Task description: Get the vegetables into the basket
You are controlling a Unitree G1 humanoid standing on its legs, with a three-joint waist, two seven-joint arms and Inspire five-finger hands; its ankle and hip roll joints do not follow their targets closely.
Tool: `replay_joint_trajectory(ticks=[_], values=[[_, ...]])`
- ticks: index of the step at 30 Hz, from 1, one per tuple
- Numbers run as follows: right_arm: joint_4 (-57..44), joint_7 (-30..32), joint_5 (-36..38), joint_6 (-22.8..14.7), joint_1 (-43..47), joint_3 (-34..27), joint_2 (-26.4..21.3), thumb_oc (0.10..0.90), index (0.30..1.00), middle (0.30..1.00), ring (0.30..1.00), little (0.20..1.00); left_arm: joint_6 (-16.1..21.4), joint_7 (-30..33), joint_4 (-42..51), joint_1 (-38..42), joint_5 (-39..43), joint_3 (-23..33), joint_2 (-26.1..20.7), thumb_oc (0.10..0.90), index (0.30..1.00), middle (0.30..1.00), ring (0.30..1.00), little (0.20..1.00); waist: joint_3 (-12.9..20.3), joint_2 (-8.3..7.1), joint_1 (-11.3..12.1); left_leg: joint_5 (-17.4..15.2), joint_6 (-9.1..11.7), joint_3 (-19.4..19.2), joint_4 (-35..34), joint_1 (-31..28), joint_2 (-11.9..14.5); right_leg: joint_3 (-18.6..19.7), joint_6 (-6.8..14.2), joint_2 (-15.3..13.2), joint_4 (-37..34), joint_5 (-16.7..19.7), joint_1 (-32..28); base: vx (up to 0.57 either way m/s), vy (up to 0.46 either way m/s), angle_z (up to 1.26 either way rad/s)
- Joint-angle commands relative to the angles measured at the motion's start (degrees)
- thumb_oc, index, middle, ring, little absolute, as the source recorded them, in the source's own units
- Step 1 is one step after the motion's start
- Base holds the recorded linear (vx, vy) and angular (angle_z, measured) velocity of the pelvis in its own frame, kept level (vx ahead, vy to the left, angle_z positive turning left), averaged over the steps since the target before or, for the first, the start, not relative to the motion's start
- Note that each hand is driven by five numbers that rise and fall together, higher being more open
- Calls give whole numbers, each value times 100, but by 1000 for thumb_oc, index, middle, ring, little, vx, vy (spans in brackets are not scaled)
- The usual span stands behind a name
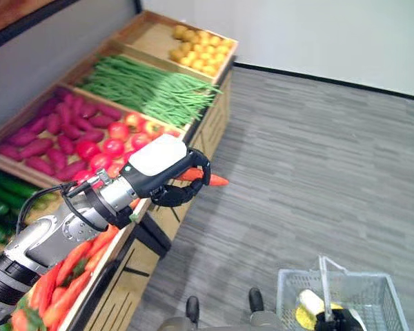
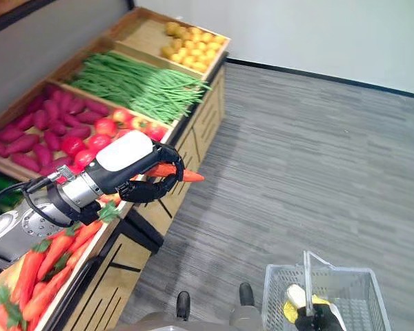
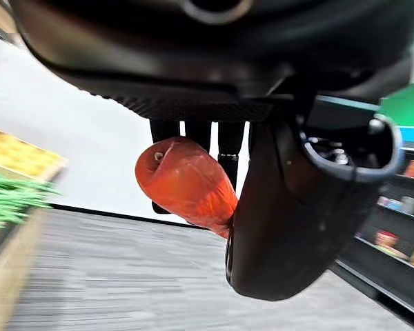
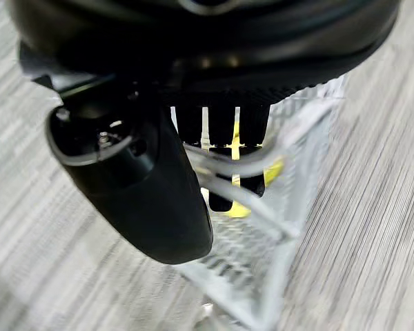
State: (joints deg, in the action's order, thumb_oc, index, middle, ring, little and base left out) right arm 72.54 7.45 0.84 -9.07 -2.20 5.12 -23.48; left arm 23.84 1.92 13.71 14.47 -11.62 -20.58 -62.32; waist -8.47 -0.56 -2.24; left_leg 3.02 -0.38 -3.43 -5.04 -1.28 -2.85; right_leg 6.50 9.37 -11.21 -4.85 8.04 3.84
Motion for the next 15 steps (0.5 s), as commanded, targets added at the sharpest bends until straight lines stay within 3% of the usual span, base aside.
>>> replay_joint_trajectory(ticks=[1,2,3,5,9,15], values=[[-199,131,23,-260,338,119,-290,400,300,300,300,300,294,293,417,218,603,736,39,400,300,300,300,300,156,90,370,-37,250,-131,78,351,507,-788,338,-198,948,-227,441,-205,52,-60],[-267,130,6,-277,299,110,-244,400,300,300,300,300,254,266,389,58,584,921,16,400,300,300,300,300,158,150,463,12,256,-311,55,392,595,-1473,216,-311,1306,-433,296,-166,32,-119],[-267,130,6,-278,300,123,-246,400,300,300,300,300,252,260,403,22,586,954,15,400,300,300,300,300,157,152,432,15,259,-293,54,389,594,-1493,213,-315,1316,-446,286,-97,37,-142],[-184,115,-72,-289,292,125,-193,400,300,300,300,300,183,181,436,-115,525,1143,15,400,300,300,300,300,240,100,522,23,273,-537,76,357,672,-1918,186,-477,1518,-516,62,-59,-47,-60],[-37,83,-47,-267,230,129,-189,400,300,300,300,300,172,81,366,-66,539,1091,20,400,300,300,300,300,390,-5,505,7,339,-615,75,264,686,-1902,196,-369,906,-441,-110,29,-119,-33],[-36,114,-106,-220,341,156,-418,400,300,300,300,300,194,33,387,-217,693,1095,181,400,300,300,300,300,587,36,472,181,584,-795,8,211,948,-1864,178,-94,15,-326,-420,8,-171,-30]])
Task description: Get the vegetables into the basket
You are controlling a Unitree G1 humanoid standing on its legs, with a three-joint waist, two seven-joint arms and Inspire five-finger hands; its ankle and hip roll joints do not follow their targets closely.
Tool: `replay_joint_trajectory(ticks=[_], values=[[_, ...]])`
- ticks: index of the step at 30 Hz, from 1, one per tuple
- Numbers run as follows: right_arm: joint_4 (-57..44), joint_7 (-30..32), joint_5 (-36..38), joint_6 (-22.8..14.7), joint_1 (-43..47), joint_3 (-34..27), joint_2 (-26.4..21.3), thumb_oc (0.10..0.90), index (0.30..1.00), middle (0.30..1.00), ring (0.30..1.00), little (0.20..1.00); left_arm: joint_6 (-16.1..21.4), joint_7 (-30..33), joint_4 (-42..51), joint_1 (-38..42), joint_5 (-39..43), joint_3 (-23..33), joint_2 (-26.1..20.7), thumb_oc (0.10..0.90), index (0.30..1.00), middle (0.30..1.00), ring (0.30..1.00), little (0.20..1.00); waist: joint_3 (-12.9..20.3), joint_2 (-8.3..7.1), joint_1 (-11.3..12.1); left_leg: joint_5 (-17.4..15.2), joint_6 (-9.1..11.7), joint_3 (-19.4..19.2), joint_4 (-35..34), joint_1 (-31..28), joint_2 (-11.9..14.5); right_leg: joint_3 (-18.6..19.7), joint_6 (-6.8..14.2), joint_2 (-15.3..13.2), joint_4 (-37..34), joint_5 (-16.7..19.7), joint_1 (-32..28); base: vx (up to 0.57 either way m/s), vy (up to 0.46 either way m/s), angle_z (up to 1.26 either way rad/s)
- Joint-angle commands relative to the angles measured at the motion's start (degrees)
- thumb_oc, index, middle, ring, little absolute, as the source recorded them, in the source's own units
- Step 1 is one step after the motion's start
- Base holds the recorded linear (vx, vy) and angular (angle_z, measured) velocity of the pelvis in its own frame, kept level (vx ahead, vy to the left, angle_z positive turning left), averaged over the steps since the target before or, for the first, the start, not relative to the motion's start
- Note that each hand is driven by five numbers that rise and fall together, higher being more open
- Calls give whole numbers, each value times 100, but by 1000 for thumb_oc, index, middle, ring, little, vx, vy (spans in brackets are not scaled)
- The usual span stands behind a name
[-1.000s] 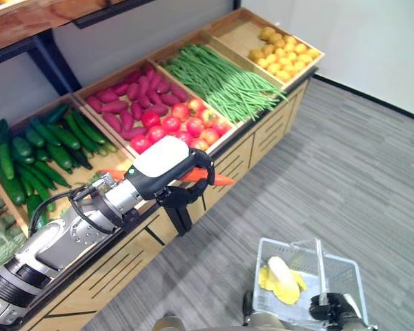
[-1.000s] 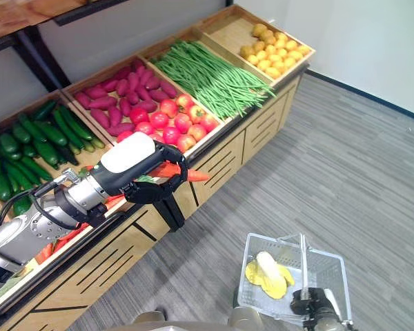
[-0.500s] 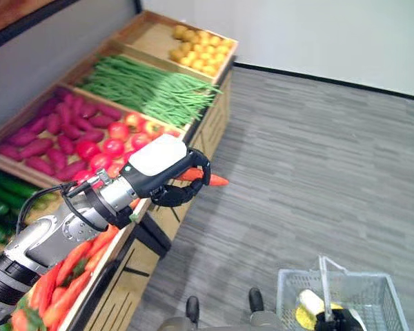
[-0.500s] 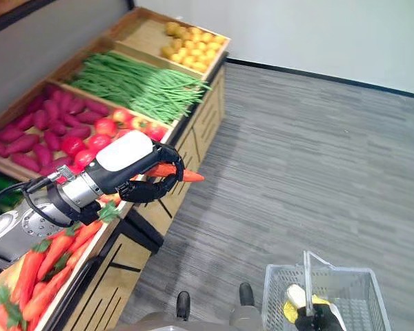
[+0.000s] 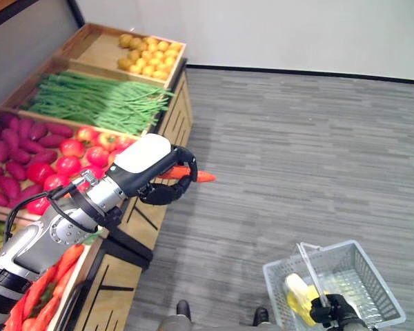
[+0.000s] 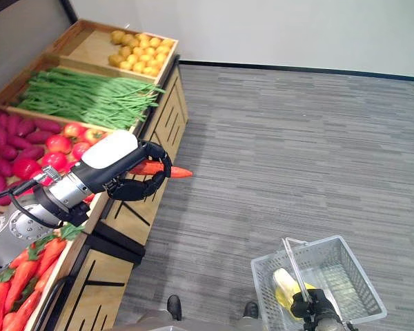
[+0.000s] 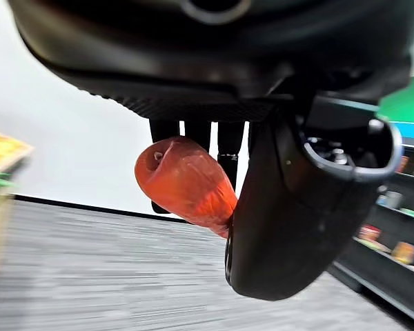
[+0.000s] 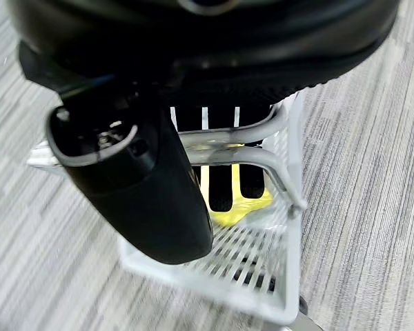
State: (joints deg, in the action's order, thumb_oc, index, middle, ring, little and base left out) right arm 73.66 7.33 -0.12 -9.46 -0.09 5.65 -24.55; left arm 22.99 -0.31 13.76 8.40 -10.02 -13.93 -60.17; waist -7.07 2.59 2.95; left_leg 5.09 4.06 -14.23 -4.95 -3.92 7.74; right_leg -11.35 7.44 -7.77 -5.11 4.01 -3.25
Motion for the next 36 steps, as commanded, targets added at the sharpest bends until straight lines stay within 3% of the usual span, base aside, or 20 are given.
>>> replay_joint_trajectory(ticks=[1,10,13,18,28,36], values=[[-178,136,-2,-182,169,122,-356,400,300,300,300,300,281,252,390,390,556,394,-5,400,300,300,300,300,445,-263,-56,-10,158,294,-5,466,-80,-50,354,-397,27,63,281,-5,-206,-33],[-1075,286,-178,-325,882,524,-947,400,300,300,300,300,376,291,351,753,531,-254,161,400,300,300,300,300,403,-140,-80,49,281,532,-5,493,20,244,298,-240,11,52,446,-25,-76,-26],[-1998,375,-338,-410,1019,654,-1306,400,300,300,300,300,400,191,328,1140,628,-799,250,400,300,300,300,300,481,-98,-166,51,284,416,-5,459,87,226,310,-235,11,37,392,33,-24,0],[-3073,454,-355,-527,1392,834,-1498,400,300,300,300,300,412,64,175,1692,723,-1567,498,400,300,300,300,300,530,-90,-243,-25,261,313,-5,369,90,280,341,-278,11,83,385,20,11,-1],[-4586,218,184,-690,1683,1045,-1188,400,300,300,300,300,392,-108,-363,2521,179,-2604,900,400,300,300,300,300,641,-137,-335,-149,217,244,-5,310,13,345,392,-382,11,135,384,19,17,-5],[-4964,-117,819,-763,2395,1650,-847,400,300,300,300,300,247,-1,-1826,2642,-743,-3178,1409,400,300,300,300,300,712,-163,-341,-179,214,195,-5,281,2,388,409,-409,11,143,390,-1,0,-1]])
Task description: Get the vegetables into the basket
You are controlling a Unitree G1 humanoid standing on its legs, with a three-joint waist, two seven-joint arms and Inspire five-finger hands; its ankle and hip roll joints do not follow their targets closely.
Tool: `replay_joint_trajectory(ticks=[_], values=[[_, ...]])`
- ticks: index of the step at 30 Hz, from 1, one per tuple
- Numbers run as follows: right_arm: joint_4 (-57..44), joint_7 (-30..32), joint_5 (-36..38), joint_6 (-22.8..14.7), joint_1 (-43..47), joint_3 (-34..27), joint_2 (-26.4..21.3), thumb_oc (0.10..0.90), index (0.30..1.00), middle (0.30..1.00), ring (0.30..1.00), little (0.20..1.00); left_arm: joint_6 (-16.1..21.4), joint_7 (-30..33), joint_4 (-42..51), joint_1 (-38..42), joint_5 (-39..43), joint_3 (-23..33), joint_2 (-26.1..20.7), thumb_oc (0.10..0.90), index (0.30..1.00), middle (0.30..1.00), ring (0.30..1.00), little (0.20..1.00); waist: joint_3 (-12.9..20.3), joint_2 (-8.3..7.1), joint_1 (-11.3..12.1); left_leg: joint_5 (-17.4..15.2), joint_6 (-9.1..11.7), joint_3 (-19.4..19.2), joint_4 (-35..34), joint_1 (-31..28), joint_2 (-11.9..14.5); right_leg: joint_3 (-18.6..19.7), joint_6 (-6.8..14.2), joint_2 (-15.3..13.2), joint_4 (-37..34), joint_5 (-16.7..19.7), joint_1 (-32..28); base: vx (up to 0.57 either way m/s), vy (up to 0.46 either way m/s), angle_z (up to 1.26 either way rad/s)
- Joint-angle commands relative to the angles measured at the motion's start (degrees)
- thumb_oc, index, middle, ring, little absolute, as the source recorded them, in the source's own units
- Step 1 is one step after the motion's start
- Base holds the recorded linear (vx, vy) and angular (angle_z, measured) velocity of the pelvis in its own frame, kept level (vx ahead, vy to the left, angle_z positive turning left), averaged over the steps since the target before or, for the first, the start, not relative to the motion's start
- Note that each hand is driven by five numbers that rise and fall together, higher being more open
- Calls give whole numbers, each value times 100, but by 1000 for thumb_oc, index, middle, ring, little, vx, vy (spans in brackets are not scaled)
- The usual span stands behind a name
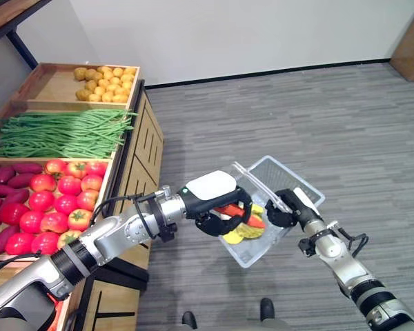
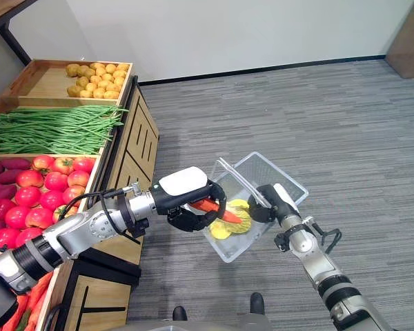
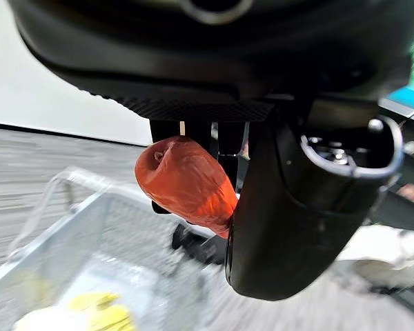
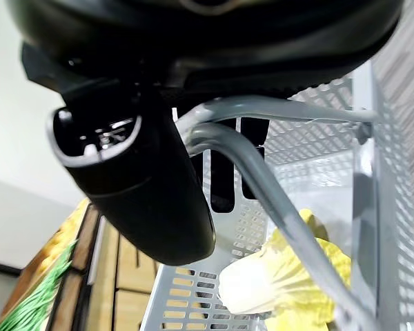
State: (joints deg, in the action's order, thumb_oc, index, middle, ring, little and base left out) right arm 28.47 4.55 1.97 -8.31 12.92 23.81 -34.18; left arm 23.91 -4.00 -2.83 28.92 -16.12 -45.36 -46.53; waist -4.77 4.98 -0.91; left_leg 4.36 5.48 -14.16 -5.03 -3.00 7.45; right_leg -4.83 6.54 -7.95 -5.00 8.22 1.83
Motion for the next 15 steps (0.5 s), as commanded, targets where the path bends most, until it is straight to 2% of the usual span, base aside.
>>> replay_joint_trajectory(ticks=[1,7,9,13,15], values=[[-507,110,732,-872,1156,-92,195,400,300,300,300,300,116,360,-346,560,-227,-75,89,400,300,300,300,300,483,-400,46,-109,73,178,3,184,33,-252,501,-389,0,-271,-108,0,0,0],[-1020,-81,1140,-959,1332,172,399,400,300,300,300,300,30,638,-1141,570,-1030,-320,316,400,300,300,300,300,495,-411,17,-112,79,135,3,179,45,-203,509,-392,0,-258,-75,1,4,-2],[-1310,-169,1339,-986,1242,192,441,400,300,300,300,300,-36,824,-1456,441,-1273,-234,461,400,300,300,300,300,499,-416,9,-112,78,128,3,180,44,-202,508,-393,0,-256,-75,-1,4,-2],[-2086,-514,1884,-1030,800,261,491,400,300,300,300,300,-433,1444,-2211,247,-2306,109,785,400,300,300,300,300,503,-450,-26,-108,75,126,3,179,48,-208,500,-394,0,-268,-97,-1,1,-1],[-2178,-551,1934,-1027,736,270,485,400,300,300,300,300,-481,1500,-2300,229,-2434,161,840,400,300,300,300,300,502,-458,-32,-109,76,127,3,179,51,-207,499,-398,0,-272,-99,0,0,0]])
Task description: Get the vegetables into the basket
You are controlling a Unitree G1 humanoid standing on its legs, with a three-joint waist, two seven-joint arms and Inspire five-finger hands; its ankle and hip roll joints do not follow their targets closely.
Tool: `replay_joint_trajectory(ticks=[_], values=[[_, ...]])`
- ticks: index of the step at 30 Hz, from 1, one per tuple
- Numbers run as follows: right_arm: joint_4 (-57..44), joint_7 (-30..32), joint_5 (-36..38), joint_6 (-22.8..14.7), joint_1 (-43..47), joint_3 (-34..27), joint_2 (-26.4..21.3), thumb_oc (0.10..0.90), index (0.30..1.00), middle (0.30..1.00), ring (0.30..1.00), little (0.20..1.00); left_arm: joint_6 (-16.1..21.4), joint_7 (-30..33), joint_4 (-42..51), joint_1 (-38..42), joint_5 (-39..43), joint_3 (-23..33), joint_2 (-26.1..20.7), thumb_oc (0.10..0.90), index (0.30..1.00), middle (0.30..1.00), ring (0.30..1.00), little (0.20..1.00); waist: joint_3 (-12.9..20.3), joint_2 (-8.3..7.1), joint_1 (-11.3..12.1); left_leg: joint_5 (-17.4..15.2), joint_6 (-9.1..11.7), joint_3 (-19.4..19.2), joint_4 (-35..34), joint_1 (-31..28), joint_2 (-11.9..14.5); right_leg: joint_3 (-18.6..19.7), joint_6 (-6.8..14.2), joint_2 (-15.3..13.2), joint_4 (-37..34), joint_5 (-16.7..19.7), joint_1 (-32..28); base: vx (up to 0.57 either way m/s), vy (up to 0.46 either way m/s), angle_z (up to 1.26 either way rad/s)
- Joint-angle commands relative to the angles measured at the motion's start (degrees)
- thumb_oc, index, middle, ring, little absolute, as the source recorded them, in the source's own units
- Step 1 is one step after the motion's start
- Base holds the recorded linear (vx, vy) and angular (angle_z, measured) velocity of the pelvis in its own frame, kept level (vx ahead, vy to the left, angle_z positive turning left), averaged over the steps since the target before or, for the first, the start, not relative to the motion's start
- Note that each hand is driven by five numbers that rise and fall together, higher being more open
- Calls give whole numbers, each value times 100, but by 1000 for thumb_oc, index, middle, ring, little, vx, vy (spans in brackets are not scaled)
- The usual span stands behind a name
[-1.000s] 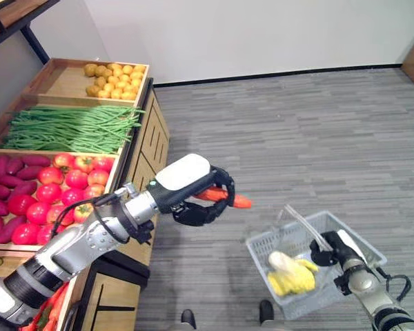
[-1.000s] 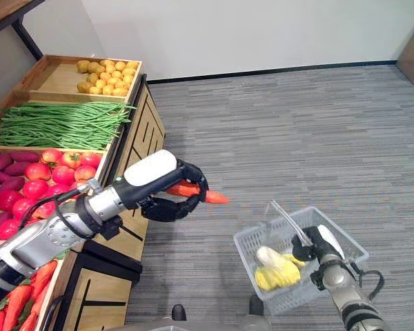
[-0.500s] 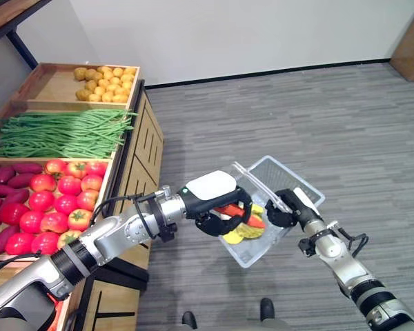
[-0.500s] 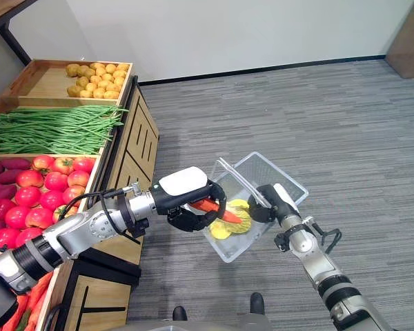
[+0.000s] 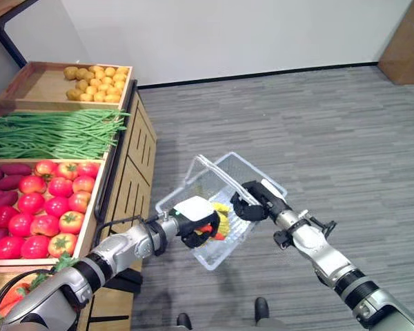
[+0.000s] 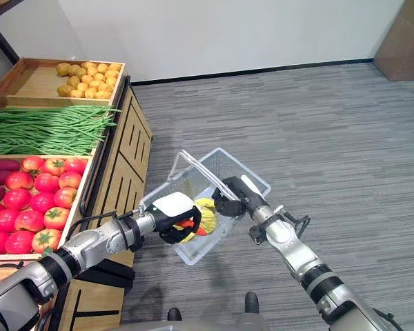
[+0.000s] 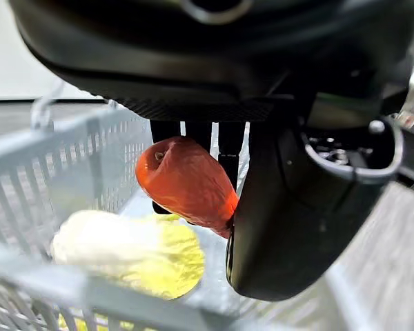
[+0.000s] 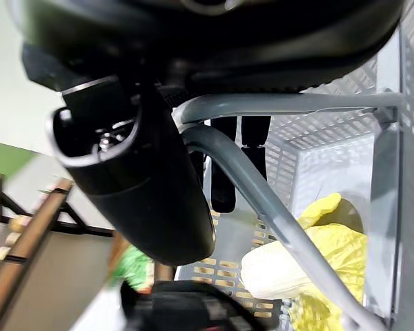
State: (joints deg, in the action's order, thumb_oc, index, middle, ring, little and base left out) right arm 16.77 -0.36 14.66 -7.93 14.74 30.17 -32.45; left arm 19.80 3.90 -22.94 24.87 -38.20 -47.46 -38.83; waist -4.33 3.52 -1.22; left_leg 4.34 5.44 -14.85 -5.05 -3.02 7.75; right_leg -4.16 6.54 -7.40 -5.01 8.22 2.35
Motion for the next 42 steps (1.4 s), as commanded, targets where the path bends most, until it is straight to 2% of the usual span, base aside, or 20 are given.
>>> replay_joint_trajectory(ticks=[1,5,6,7,8,9,17,23,24,26,27,28,29,30,31,32,34,39,41,42], values=[[-1216,-139,703,-1065,447,-332,278,400,300,300,300,300,-201,843,-439,612,-414,494,124,400,300,300,300,300,456,-327,-13,-105,84,188,5,186,28,-284,498,-458,1,-276,-147,0,0,0],[-1404,-249,818,-1020,301,-261,238,400,300,300,300,300,-409,1045,-796,665,-761,579,244,400,300,300,300,300,460,-319,-55,-101,91,158,5,185,40,-260,492,-457,1,-277,-133,0,0,0],[-1459,-264,807,-1018,268,-257,214,400,300,300,300,300,-504,1112,-916,674,-900,603,269,476,407,407,407,407,459,-324,-69,-102,91,147,5,179,42,-250,491,-452,1,-274,-128,0,0,0],[-1462,-264,807,-1016,265,-258,211,400,300,300,300,300,-505,1122,-926,673,-908,601,278,618,605,605,605,605,460,-322,-67,-103,91,145,5,178,42,-248,491,-452,1,-274,-129,0,0,0],[-1479,-249,772,-1022,256,-277,201,400,300,300,300,300,-580,1163,-1002,643,-944,659,310,861,945,945,945,945,455,-331,-72,-102,92,144,5,177,49,-245,492,-454,1,-270,-120,0,0,0],[-1512,-209,734,-1023,212,-307,195,400,300,300,300,300,-701,1247,-1154,602,-1031,747,399,900,1000,1000,1000,1000,455,-336,-70,-95,95,140,5,177,54,-239,485,-448,1,-269,-123,-7,-16,-4],[-1274,-31,506,-977,88,-547,202,400,300,300,300,300,-743,1170,-1086,427,-1109,813,498,900,1000,1000,1000,1000,455,-339,-61,-79,94,160,5,175,77,-281,469,-433,1,-288,-161,0,-9,-2],[-741,251,36,-936,-122,-833,265,400,300,300,300,300,-381,1097,-124,-145,-502,1090,489,900,1000,1000,1000,1000,440,-358,20,-65,82,260,5,186,61,-349,445,-422,1,-312,-210,4,-5,1],[-530,418,-288,-869,-311,-1083,261,400,300,300,300,300,-12,736,657,-688,461,1413,401,900,1000,1000,1000,1000,425,-361,88,-60,71,305,5,190,57,-378,432,-423,1,-323,-231,12,-21,6],[-361,470,-478,-819,-514,-1327,278,400,300,300,300,300,154,246,1104,-1260,1474,1701,359,900,1000,1000,1000,1000,410,-365,152,-52,61,342,5,198,51,-411,424,-426,1,-326,-255,12,-12,11],[-365,470,-484,-820,-526,-1318,282,400,300,300,300,300,133,183,1168,-1296,1530,1731,325,900,1000,1000,1000,1000,421,-365,143,-54,61,343,5,196,52,-413,424,-425,1,-328,-258,11,-6,11],[-223,484,-564,-784,-627,-1427,287,400,300,300,300,300,86,-185,1342,-1671,2335,1892,340,900,1000,1000,1000,1000,414,-364,169,-48,54,374,5,194,48,-437,422,-429,1,-327,-279,14,-15,9],[13,489,-617,-732,-778,-1616,285,400,300,300,300,300,16,-555,1528,-2244,3799,2104,417,900,1000,1000,1000,1000,389,-359,232,-41,39,423,5,194,33,-469,411,-431,1,-322,-315,11,-22,10],[241,501,-718,-707,-791,-1664,285,400,300,300,300,300,-74,-921,1546,-2442,4501,2078,419,900,1000,1000,1000,1000,393,-352,255,-33,30,450,5,210,25,-485,408,-431,1,-323,-321,9,-19,11],[469,535,-804,-683,-797,-1706,272,400,300,300,300,300,-138,-1174,1544,-2598,4973,2086,393,900,1000,1000,1000,1000,389,-344,279,-28,25,472,5,213,20,-508,409,-436,1,-325,-332,3,-9,14],[481,538,-807,-691,-792,-1700,277,400,300,300,300,300,-142,-1195,1552,-2603,4998,2095,382,900,1000,1000,1000,1000,391,-345,272,-29,26,477,5,213,20,-514,409,-436,1,-327,-335,11,-7,19],[1237,617,-935,-627,-723,-1802,296,400,300,300,300,300,-343,-1604,1524,-2947,5700,2047,264,900,1000,1000,1000,1000,388,-324,347,-23,12,541,5,232,-3,-563,410,-446,1,-321,-355,3,-4,22],[2373,753,-1025,-551,-489,-1854,341,400,300,300,300,300,-513,-1803,921,-3238,5687,1937,273,900,1000,1000,1000,1000,373,-320,439,-10,-1,625,5,275,-33,-624,416,-456,1,-315,-369,-11,-5,11],[3016,778,-1084,-492,-395,-1836,337,400,300,300,300,300,-555,-1733,184,-3308,5345,1923,456,900,1000,1000,1000,1000,374,-326,483,4,-1,653,5,303,-36,-651,413,-456,1,-310,-365,-18,-5,8],[3538,781,-1123,-428,-348,-1841,347,400,300,300,300,300,-553,-1636,-566,-3334,4840,1947,646,900,1000,1000,1000,1000,377,-337,527,10,-2,673,5,324,-43,-669,411,-455,1,-311,-360,-24,-13,4]])
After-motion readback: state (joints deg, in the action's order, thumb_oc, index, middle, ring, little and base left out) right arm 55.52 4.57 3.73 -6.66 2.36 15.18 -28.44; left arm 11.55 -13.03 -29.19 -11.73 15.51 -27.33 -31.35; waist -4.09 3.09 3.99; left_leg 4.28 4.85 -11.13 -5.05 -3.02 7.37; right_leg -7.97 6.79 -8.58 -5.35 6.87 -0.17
